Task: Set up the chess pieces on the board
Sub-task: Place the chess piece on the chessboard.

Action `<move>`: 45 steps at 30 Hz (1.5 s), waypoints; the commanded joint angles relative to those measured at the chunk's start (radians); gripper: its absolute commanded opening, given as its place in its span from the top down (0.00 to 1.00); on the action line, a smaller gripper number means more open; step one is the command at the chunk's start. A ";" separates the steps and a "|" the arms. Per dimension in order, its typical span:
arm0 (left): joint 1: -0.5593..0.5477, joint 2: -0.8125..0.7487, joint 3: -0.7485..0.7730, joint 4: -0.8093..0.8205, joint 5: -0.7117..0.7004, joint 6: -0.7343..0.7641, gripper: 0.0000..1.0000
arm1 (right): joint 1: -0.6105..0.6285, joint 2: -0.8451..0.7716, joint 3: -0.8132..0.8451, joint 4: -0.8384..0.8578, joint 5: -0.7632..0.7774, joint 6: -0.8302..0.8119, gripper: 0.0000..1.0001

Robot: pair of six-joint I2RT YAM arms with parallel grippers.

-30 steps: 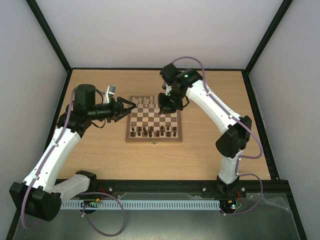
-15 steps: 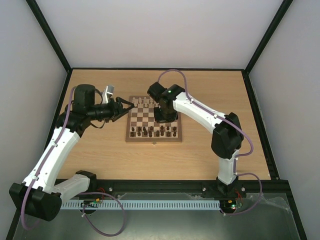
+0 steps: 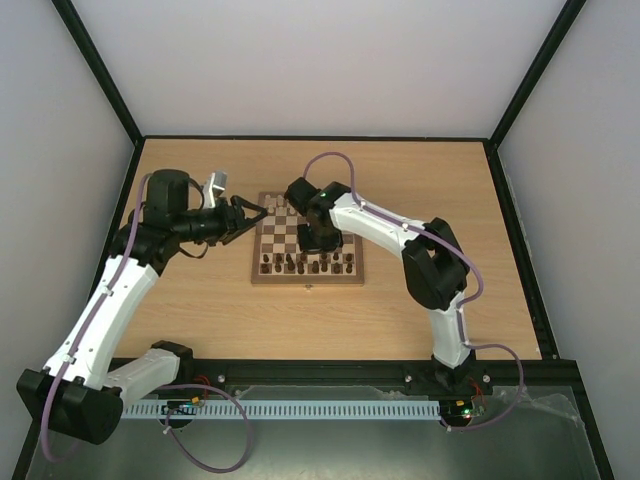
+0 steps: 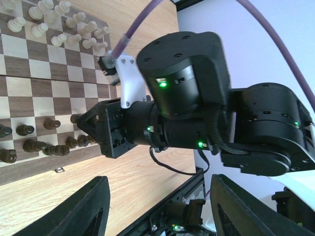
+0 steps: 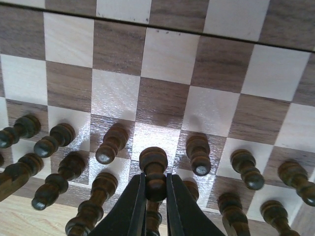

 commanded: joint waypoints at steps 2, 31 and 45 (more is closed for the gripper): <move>0.006 -0.031 0.009 -0.016 -0.003 0.013 0.41 | 0.017 0.036 0.012 -0.024 -0.003 0.005 0.99; 0.007 -0.036 -0.018 -0.005 -0.003 0.012 0.41 | 0.021 0.088 0.024 -0.049 -0.018 -0.013 0.83; 0.006 -0.032 -0.016 0.010 -0.005 0.004 0.40 | 0.022 0.047 0.115 -0.108 0.007 -0.018 0.76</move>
